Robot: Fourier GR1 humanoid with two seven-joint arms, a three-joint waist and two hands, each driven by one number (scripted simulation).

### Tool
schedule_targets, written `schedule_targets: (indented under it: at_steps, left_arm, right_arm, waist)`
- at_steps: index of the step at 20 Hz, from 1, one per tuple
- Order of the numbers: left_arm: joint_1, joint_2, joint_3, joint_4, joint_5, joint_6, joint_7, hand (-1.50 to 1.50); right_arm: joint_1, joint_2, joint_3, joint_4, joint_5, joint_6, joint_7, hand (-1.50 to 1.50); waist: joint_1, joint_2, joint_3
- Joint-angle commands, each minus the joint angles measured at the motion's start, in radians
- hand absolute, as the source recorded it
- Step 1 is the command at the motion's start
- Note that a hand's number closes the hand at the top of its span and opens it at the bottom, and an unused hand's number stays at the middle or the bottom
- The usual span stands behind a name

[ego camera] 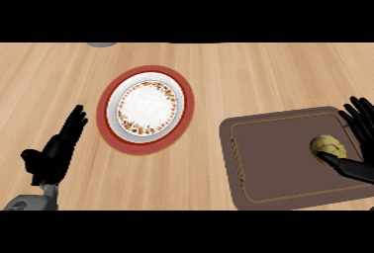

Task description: Pick the squash from the tray and place it in the plate

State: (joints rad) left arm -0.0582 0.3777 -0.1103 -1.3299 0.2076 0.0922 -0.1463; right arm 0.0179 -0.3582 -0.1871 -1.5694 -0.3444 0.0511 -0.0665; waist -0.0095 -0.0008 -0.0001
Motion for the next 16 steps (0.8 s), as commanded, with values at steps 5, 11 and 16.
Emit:
schedule_targets:
  at_steps: [5,11,16]
  left_arm:
    - [-0.006,-0.02,0.02,-0.006,-0.001,-0.016,0.004,0.0]
    - [0.02,-0.042,-0.005,-0.022,-0.034,0.002,-0.01,0.0]
    - [-0.036,-0.049,0.026,0.056,-0.046,-0.028,-0.026,0.0]
  right_arm:
    - [0.066,-0.224,-0.083,0.013,0.063,0.109,0.109,-1.5]
    - [0.047,-0.399,-0.017,0.069,0.129,0.283,0.217,-1.5]
    - [-0.013,-0.388,0.032,0.06,0.134,0.364,0.311,-1.5]
  waist:
    - [0.009,0.001,0.0]
    - [0.023,0.002,0.0]
    - [0.012,0.002,0.0]
